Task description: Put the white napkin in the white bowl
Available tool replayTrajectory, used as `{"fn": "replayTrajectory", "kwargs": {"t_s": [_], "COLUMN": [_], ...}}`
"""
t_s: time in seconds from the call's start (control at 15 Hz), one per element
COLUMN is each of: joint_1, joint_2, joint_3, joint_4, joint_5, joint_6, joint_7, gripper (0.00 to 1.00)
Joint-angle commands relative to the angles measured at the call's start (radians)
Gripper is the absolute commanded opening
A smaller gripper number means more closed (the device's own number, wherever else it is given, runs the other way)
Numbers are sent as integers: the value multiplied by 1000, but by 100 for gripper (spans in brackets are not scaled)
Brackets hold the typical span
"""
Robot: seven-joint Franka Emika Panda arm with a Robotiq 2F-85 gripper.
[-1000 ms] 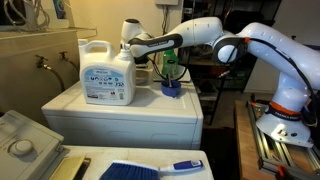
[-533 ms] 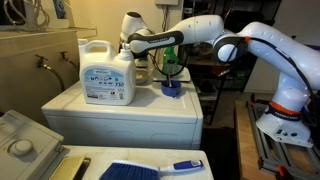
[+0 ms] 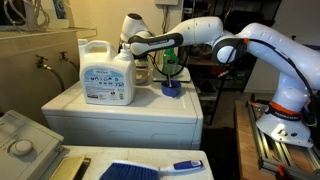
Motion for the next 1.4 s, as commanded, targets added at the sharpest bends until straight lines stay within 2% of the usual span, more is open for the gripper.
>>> {"fn": "replayTrajectory", "kwargs": {"t_s": [0.0,0.13,0.2,0.53,0.87,1.13,1.33], "joint_1": [5,7,9,9,-14,-33,-36], "joint_2": [20,27,33,62,111,133,129], "joint_3": [-16,-20,-25,-26,7,44,55], "joint_4": [13,15,16,13,38,42,45], "joint_5": [-17,-20,-26,-45,-9,32,37], "joint_6": [48,64,77,96,114,89,73], "joint_7": [11,6,5,-25,-18,-34,-40], "gripper": [83,98,100,100,99,59,37]}}
